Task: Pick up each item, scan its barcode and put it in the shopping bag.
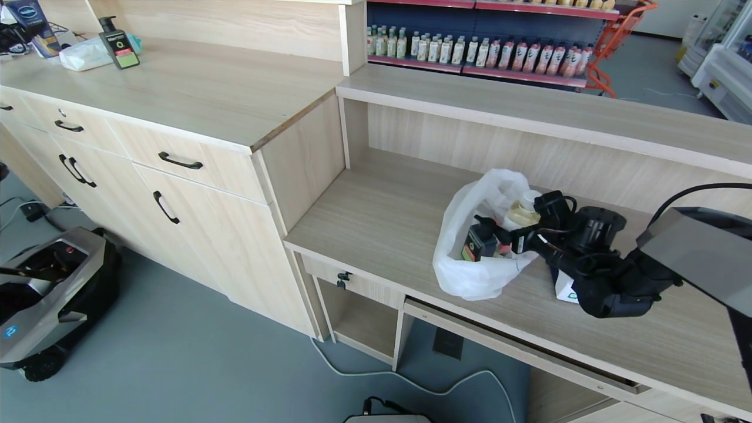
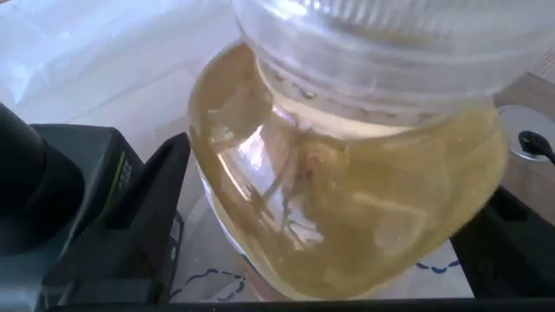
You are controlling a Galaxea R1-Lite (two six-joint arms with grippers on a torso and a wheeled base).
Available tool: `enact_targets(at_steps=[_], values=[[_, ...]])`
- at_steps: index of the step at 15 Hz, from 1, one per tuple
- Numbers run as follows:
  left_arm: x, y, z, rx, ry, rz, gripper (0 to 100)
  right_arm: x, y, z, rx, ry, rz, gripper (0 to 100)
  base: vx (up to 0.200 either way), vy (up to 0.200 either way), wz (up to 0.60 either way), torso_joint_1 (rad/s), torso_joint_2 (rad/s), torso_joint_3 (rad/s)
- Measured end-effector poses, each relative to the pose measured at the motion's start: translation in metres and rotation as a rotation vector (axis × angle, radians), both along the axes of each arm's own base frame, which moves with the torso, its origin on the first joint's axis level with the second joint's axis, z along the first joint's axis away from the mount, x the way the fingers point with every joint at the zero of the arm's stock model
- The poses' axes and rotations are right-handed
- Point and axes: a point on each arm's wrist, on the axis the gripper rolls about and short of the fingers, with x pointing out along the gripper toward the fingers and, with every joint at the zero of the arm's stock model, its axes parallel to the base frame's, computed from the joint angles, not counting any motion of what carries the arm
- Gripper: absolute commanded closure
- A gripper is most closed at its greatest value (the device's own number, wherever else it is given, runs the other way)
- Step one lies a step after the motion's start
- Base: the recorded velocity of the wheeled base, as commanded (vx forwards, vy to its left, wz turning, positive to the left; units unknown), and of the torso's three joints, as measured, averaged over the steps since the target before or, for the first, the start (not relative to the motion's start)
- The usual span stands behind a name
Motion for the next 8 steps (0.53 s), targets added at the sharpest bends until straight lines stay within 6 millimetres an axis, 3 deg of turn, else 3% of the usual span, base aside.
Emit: enact_targets(at_steps=[5, 8], values=[[0.000, 0.000, 0.000, 0.000, 0.000, 0.000, 0, -0.039, -0.027, 0.042, 0.001, 0.035, -0.059, 0, 0.000, 0.000, 0.00, 0.000, 0.00, 0.000], [0.000, 0.000, 0.000, 0.000, 0.000, 0.000, 0, -0.076, -0.042, 0.080, -0.014, 0.050, -0.103, 0, 0.000, 0.000, 0.00, 0.000, 0.00, 0.000]])
